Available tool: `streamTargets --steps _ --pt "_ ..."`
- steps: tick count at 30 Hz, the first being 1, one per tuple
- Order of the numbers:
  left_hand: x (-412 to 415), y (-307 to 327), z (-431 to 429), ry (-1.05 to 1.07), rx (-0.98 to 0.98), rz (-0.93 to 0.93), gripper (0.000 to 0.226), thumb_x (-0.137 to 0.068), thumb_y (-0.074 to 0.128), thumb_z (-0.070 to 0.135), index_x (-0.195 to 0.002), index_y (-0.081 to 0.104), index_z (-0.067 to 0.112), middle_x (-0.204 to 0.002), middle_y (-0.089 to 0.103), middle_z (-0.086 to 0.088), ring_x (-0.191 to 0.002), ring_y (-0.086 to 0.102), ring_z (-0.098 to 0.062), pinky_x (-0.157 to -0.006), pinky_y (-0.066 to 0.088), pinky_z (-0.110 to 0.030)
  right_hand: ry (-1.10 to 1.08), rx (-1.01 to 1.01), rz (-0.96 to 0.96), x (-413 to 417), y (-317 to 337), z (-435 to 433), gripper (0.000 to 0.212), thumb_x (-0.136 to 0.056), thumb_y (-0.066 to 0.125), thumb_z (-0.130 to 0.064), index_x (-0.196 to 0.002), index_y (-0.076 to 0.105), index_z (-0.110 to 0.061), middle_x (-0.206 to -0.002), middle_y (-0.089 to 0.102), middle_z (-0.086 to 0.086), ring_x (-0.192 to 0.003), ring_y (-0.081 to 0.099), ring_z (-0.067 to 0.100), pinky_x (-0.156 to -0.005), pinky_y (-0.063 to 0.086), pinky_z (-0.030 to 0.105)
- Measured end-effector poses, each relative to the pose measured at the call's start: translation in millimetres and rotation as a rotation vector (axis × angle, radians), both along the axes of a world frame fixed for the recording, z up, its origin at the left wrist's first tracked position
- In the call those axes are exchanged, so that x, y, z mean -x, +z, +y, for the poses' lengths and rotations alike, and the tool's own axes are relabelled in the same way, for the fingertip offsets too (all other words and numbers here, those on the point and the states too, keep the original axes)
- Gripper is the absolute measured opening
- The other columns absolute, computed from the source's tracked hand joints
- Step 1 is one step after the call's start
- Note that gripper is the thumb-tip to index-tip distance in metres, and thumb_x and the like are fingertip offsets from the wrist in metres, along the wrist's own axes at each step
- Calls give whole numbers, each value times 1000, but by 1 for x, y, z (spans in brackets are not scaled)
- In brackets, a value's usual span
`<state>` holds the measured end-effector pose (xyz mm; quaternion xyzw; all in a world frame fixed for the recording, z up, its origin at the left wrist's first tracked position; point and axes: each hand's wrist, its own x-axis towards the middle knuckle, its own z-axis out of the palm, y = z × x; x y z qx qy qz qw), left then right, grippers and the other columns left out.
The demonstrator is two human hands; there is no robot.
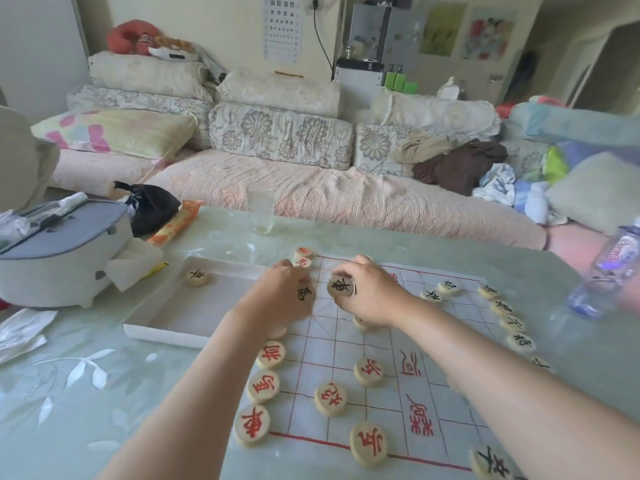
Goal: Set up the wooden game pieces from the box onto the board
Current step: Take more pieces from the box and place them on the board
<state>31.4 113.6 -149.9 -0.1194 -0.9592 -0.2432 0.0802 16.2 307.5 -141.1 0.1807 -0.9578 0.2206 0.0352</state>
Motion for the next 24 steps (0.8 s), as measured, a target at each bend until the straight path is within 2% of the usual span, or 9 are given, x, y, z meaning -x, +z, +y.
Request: streamTargets --steps 3,6,11,14,17,20,24 --pt "-3 2 38 -37 11 10 20 -81 57 33 -95 66 23 -98 53 5 -91 55 -18 -71 42 -22 -83 -18 -42 -10 1 43 45 -87 66 -39 -129 57 -26 -126 46 -4 -117 52 18 -97 42 32" --pt "-5 6 73 -98 39 -3 22 -84 55 36 -92 66 18 -95 54 2 -86 55 -19 -69 47 -27 -148 -37 -68 -18 -1 81 45 -87 66 -44 -128 58 -27 -121 49 -5 -115 53 16 -98 42 31" --pt "-5 9 127 -195 -19 -7 31 -83 64 29 -111 65 15 -111 55 -4 -90 44 -12 -77 42 -24 -268 -26 -72 -28 -10 140 40 -89 63 -45 -124 61 -25 -119 51 -1 -113 53 16 -94 39 27" --pt "-3 2 155 -215 -62 -87 39 -80 69 31 -116 62 20 -112 50 -1 -89 48 -15 -74 39 -23 -324 -60 -109 -32 -15 171 44 -89 63 -41 -130 57 -26 -130 49 -1 -120 52 17 -98 39 28" --pt "-1 -5 179 -233 -44 -146 43 -79 71 33 -119 58 24 -113 55 1 -90 52 -16 -73 47 -25 -375 -112 -148 -35 -20 199 46 -88 63 -41 -132 55 -27 -138 46 -2 -123 51 18 -101 41 32" --pt "3 -8 195 -235 -74 -211 42 -79 70 35 -118 59 27 -110 58 1 -83 60 -17 -67 55 -28 -416 -145 -180 -39 -25 219 45 -89 61 -42 -130 55 -28 -138 47 -2 -124 50 19 -102 43 35" --pt "5 -8 216 -236 -121 -272 44 -77 74 33 -117 59 27 -109 58 1 -76 59 -17 -56 50 -25 -401 -176 -200 -45 -29 236 41 -85 65 -41 -124 60 -28 -124 54 -4 -117 53 18 -96 45 29"
